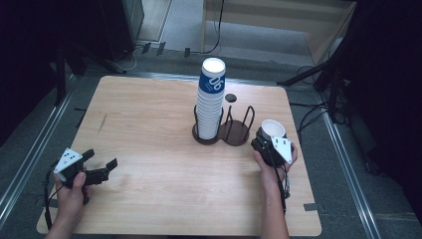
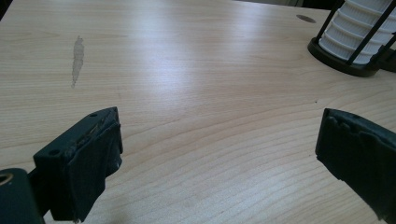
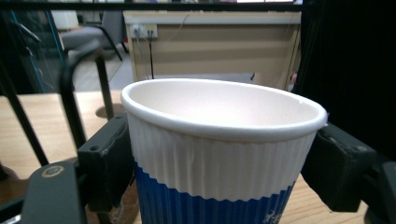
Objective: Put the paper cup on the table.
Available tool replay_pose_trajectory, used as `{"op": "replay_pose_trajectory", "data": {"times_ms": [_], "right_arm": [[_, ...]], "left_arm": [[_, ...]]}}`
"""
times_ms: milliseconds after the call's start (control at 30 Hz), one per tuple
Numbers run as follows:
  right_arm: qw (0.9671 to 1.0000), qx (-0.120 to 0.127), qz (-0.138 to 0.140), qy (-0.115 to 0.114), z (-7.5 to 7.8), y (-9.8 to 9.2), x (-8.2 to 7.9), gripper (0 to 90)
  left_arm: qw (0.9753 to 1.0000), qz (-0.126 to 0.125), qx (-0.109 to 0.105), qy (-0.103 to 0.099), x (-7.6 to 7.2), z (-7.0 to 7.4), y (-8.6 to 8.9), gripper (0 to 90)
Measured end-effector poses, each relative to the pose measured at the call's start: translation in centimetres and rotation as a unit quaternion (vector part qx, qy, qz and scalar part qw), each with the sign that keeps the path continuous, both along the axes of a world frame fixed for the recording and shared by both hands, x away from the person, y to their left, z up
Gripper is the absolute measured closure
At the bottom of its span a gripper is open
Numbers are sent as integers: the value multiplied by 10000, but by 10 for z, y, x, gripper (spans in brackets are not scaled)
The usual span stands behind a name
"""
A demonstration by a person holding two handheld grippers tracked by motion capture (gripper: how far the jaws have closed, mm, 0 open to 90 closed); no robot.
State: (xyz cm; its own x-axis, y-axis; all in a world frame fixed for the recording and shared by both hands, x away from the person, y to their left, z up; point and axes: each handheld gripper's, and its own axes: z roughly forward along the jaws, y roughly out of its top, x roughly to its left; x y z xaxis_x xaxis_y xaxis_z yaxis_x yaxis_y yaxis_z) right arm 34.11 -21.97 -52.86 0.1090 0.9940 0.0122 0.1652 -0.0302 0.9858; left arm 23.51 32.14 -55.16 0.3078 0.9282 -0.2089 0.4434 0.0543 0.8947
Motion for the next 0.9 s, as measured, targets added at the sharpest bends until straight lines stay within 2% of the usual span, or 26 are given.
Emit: {"op": "replay_pose_trajectory", "data": {"times_ms": [200, 333, 500, 700, 900], "right_arm": [[9997, 138, -101, 175, -5, -6, 11, 187], [9993, 122, -135, 328, -9, -9, 13, 185], [9990, -51, -50, 444, -10, -6, 12, 182], [9980, -57, -28, 626, -10, -6, 10, 172], [9977, -38, 110, 673, -8, -6, 6, 131]], "left_arm": [[10000, -6, -11, -10, 0, 0, 0, 14], [10000, -7, -12, -3, 0, 0, 0, 14], [10000, -26, 5, -8, 0, 0, 0, 14], [10000, -21, -1, -8, 0, 0, 0, 15], [10000, -16, -11, -20, 0, 0, 0, 14]]}}
